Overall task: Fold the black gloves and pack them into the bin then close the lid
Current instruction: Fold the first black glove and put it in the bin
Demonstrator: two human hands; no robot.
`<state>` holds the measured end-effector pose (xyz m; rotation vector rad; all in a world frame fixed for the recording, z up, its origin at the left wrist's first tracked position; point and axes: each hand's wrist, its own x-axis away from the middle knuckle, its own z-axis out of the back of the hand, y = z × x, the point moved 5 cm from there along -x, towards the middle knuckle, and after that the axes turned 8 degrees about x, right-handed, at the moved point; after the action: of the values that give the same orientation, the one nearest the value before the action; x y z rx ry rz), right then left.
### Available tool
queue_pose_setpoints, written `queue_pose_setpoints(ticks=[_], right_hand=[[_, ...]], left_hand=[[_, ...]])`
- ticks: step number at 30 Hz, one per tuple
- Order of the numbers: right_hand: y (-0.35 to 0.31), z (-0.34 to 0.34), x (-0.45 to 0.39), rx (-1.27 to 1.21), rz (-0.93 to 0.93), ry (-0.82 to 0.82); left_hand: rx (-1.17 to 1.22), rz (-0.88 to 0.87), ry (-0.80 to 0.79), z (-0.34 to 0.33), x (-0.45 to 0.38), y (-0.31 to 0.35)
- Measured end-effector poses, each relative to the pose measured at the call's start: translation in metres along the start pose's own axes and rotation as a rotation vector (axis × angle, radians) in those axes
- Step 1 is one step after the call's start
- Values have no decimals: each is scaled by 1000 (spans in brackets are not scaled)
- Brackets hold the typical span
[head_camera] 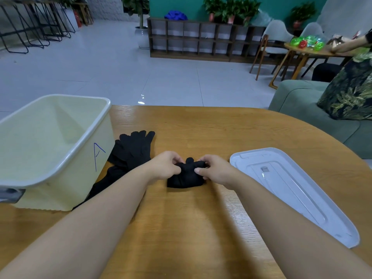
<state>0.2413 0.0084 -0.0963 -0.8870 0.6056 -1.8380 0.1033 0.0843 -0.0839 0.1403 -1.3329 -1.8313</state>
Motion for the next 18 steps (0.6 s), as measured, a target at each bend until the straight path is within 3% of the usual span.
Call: queue_pose_setpoints(ticks=[11, 18], right_hand=[[-80, 30, 12, -162, 232, 145], [-145, 16, 7, -225, 144, -37]], left_hand=[[102, -218, 158, 69, 33, 48], [58, -249, 248, 135, 57, 64]])
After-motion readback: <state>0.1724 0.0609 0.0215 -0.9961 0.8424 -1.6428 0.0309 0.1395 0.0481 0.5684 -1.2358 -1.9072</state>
